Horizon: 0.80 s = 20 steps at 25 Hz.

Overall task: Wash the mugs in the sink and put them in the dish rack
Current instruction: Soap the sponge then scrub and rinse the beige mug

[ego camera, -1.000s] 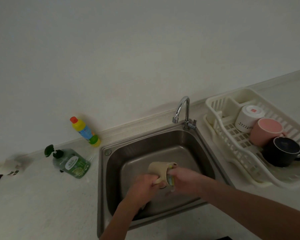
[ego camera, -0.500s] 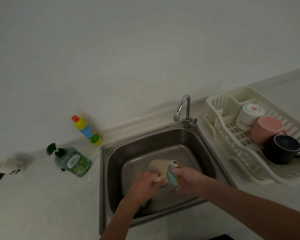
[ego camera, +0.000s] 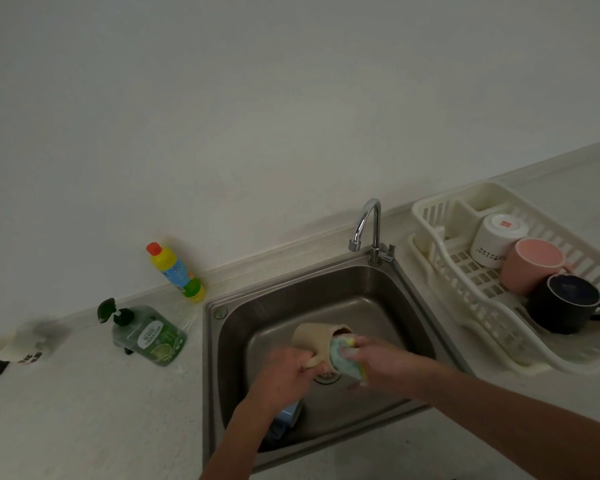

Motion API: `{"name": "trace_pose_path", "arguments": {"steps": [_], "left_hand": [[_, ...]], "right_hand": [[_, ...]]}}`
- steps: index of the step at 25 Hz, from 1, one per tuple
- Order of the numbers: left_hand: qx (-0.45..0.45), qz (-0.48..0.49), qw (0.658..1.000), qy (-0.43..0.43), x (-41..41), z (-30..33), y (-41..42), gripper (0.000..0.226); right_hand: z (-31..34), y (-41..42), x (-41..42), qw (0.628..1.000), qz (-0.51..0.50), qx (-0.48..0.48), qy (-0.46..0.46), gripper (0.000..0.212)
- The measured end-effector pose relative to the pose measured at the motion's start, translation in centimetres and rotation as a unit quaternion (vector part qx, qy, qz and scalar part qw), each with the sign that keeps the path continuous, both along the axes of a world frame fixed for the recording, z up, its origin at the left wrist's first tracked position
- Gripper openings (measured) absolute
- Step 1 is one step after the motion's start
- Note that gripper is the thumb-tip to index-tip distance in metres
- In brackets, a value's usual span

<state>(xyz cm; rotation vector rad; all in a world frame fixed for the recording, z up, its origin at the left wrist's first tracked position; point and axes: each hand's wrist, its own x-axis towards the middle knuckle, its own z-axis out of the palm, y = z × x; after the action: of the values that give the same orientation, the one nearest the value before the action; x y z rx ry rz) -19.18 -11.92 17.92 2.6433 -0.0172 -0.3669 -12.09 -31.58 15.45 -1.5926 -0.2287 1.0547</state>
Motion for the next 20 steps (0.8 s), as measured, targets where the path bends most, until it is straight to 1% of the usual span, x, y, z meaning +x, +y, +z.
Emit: {"name": "trace_pose_path", "arguments": {"steps": [1, 2, 3, 4, 5, 6, 7, 8, 9, 10, 11, 12, 13, 14, 15, 16, 17, 18, 19, 20], "left_hand": [[0.007, 0.0, 1.0, -0.007, 0.0, 0.1, 0.2, 0.027], [0.007, -0.004, 1.0, -0.007, 0.0, 0.2, 0.0, 0.027], [0.007, -0.013, 1.0, -0.007, 0.1, 0.3, -0.4, 0.026], [0.014, -0.024, 1.0, -0.007, 0.2, 0.4, -1.0, 0.027], [0.026, -0.035, 0.999, -0.015, 0.2, 0.3, -1.6, 0.029], [0.035, -0.039, 0.998, -0.025, 0.2, 0.2, -1.9, 0.031], [0.037, -0.039, 0.998, -0.031, 0.2, 0.0, -1.8, 0.033], [0.033, -0.035, 0.998, -0.033, 0.2, 0.0, -1.5, 0.035], [0.03, -0.031, 0.999, -0.034, 0.2, -0.2, -1.1, 0.038], [0.032, -0.028, 0.998, -0.04, 0.2, -0.2, -0.5, 0.04], [0.037, -0.029, 0.998, -0.05, 0.2, -0.2, 0.1, 0.041], [0.043, -0.034, 0.997, -0.06, 0.4, -0.2, 0.6, 0.039], [0.048, -0.04, 0.996, -0.066, 0.5, -0.2, 1.0, 0.037], [0.054, -0.046, 0.995, -0.067, 0.7, -0.2, 1.1, 0.036], [0.057, -0.053, 0.995, -0.063, 0.9, -0.2, 1.0, 0.036], [0.061, -0.06, 0.994, -0.064, 1.0, -0.2, 0.7, 0.038], [0.065, -0.068, 0.993, -0.07, 1.0, -0.5, 0.4, 0.041], [0.07, -0.073, 0.992, -0.08, 1.0, -0.5, 0.1, 0.044], [0.069, -0.073, 0.991, -0.089, 1.0, -0.7, 0.2, 0.045], [0.058, -0.068, 0.992, -0.091, 1.0, -0.6, 0.3, 0.046]], "right_hand": [[-0.3, -0.6, -0.3, 0.998, 0.038, -0.037, -0.044, 0.026], [-0.6, -0.8, -0.6, 0.983, 0.08, -0.088, -0.138, 0.026], [-0.1, -0.6, -0.8, 0.947, 0.161, -0.16, -0.228, 0.028], [-1.0, -0.1, -0.5, 0.904, 0.212, -0.215, -0.302, 0.034], [-1.2, 0.3, -0.5, 0.89, 0.229, -0.231, -0.319, 0.039], [-1.1, 1.0, -0.6, 0.917, 0.183, -0.19, -0.298, 0.042], [-0.3, 1.2, -0.5, 0.95, 0.144, -0.15, -0.232, 0.04], [0.4, 1.2, -0.5, 0.989, 0.049, -0.075, -0.115, 0.037], [1.1, 1.2, -0.6, 1.0, -0.007, 0.017, 0.004, 0.033], [1.2, 0.9, -0.6, 0.993, -0.045, 0.084, 0.077, 0.032], [1.3, 0.6, -0.2, 0.993, -0.026, 0.098, 0.058, 0.032], [1.3, -0.2, 0.0, 0.998, -0.02, 0.06, 0.02, 0.032], [1.0, -0.5, -0.3, 0.995, 0.035, -0.023, -0.096, 0.031], [0.5, -0.5, -0.7, 0.963, 0.112, -0.124, -0.213, 0.03], [0.2, -0.4, -0.6, 0.909, 0.191, -0.202, -0.312, 0.03], [-0.5, 0.3, -0.4, 0.878, 0.211, -0.245, -0.354, 0.028], [-0.4, 1.2, -0.5, 0.886, 0.2, -0.228, -0.351, 0.027], [-0.6, 1.8, -0.7, 0.922, 0.153, -0.158, -0.319, 0.025], [0.4, 2.3, -1.0, 0.962, 0.096, -0.107, -0.232, 0.023], [1.3, 2.4, -1.0, 0.987, 0.023, -0.061, -0.146, 0.02]]}}
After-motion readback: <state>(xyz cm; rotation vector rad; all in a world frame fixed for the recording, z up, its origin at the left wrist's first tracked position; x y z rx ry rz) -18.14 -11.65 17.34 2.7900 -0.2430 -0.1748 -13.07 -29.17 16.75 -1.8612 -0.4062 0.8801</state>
